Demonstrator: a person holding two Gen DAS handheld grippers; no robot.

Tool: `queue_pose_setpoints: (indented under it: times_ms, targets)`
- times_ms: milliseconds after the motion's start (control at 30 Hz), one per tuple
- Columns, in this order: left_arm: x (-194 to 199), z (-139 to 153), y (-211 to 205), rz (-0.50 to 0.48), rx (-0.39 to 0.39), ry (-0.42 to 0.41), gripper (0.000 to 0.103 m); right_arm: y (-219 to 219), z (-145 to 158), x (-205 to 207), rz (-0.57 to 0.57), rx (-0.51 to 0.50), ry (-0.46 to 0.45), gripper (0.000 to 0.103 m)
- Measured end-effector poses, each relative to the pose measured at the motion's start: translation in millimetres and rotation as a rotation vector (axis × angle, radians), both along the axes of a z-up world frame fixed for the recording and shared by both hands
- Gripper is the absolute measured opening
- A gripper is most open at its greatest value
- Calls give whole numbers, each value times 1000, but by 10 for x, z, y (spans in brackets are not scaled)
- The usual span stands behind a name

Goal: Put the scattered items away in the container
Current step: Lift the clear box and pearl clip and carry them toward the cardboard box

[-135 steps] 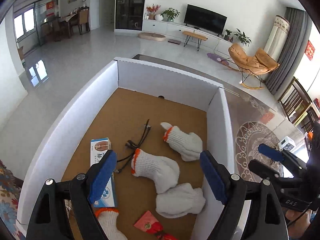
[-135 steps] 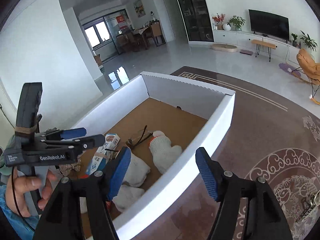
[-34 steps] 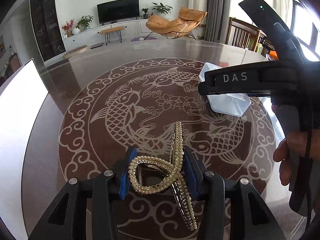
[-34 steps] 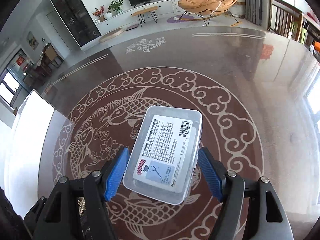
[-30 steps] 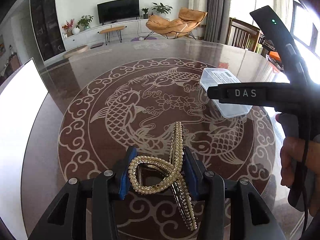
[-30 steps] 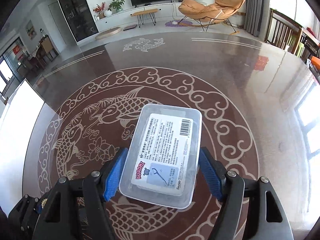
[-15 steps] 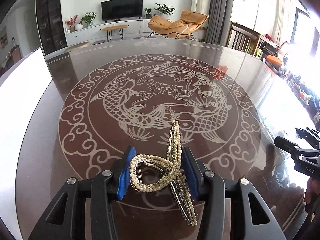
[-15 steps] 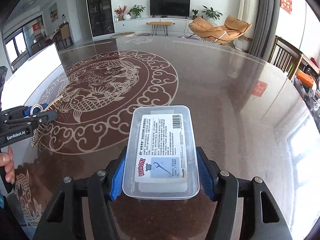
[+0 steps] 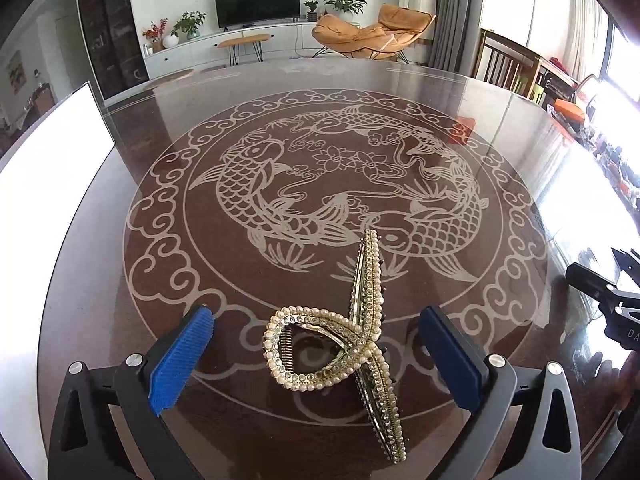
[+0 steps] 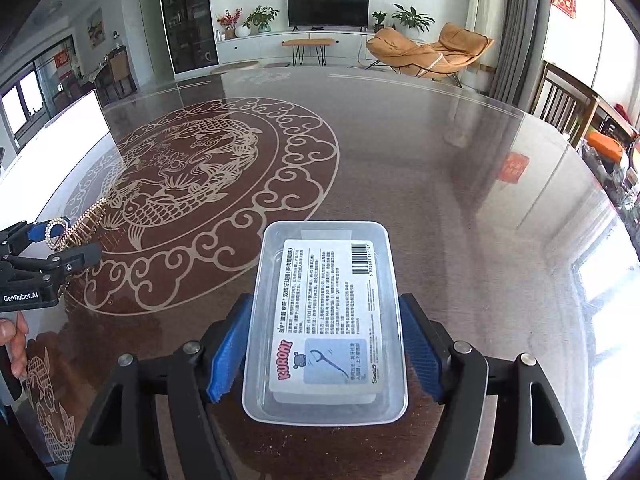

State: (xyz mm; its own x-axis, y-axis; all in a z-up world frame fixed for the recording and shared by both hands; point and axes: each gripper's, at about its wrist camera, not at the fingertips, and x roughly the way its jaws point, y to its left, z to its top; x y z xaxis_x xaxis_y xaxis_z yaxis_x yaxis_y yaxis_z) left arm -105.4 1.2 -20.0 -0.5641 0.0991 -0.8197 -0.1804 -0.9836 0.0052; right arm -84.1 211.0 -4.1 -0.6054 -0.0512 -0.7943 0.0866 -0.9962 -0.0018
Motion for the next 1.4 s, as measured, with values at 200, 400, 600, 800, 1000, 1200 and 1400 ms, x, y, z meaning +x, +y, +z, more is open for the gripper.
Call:
queue_pose_setpoints:
  times_ms: [200,400,600,800,1000,1200,1400]
  targets:
    - [5,-9,-2,2,0,1,103,-2,0,0,0,0,0,72]
    - [1,-5,-11,-1,1,2,103,-4,0,0,0,0,0,72]
    - [30,-20,9,1,1,4,103,-4,1,-1,0,1,0,72]
    - [28,-22,7,1,1,4,103,-5,0,0,0,0,0,72]
    - [28,-25,7,2,1,4,103,-8,1,-4,0,2,0,72]
    - [27,-19,-3,9,0,6,103,-12,-1,-7,0,2,0,72]
    - [9,-12,5,2,0,-5,103,-2,-4,-11,0,-2,0,72]
